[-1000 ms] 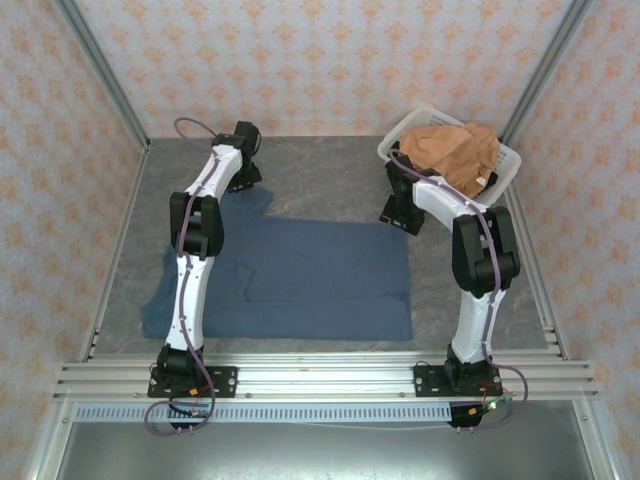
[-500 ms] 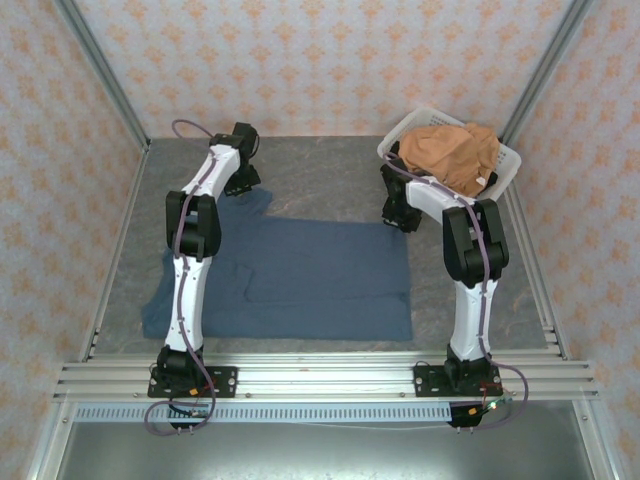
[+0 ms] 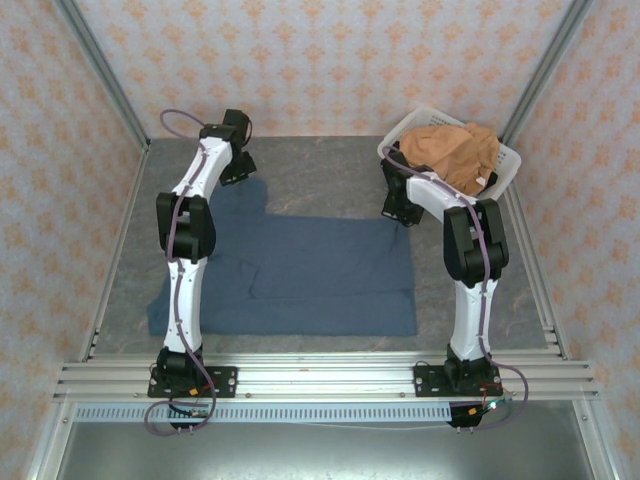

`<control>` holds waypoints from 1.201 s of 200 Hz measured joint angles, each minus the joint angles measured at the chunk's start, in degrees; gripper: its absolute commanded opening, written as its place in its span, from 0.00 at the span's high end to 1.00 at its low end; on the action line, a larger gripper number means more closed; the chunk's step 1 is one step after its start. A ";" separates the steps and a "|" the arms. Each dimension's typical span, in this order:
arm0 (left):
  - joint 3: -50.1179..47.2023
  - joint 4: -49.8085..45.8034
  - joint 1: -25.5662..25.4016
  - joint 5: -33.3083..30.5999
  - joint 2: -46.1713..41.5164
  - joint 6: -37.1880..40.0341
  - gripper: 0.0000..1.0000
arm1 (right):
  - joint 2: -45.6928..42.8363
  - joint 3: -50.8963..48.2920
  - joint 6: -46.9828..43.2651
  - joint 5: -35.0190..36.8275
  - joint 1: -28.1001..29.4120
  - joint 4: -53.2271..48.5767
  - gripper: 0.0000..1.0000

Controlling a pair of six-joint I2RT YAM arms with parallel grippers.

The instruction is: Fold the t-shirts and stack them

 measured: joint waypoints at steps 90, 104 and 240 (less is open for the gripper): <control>-22.71 0.20 0.04 -0.57 -21.86 -4.22 1.00 | -6.29 -4.74 -0.87 -0.83 -0.17 0.22 1.00; -29.68 0.04 0.04 -0.90 -27.91 -5.90 1.00 | -8.33 -6.45 -1.05 -0.98 -0.15 0.26 1.00; -68.54 -5.90 -1.81 -1.14 -66.93 -14.40 1.00 | -24.57 -24.26 1.03 -0.83 3.37 -0.52 1.00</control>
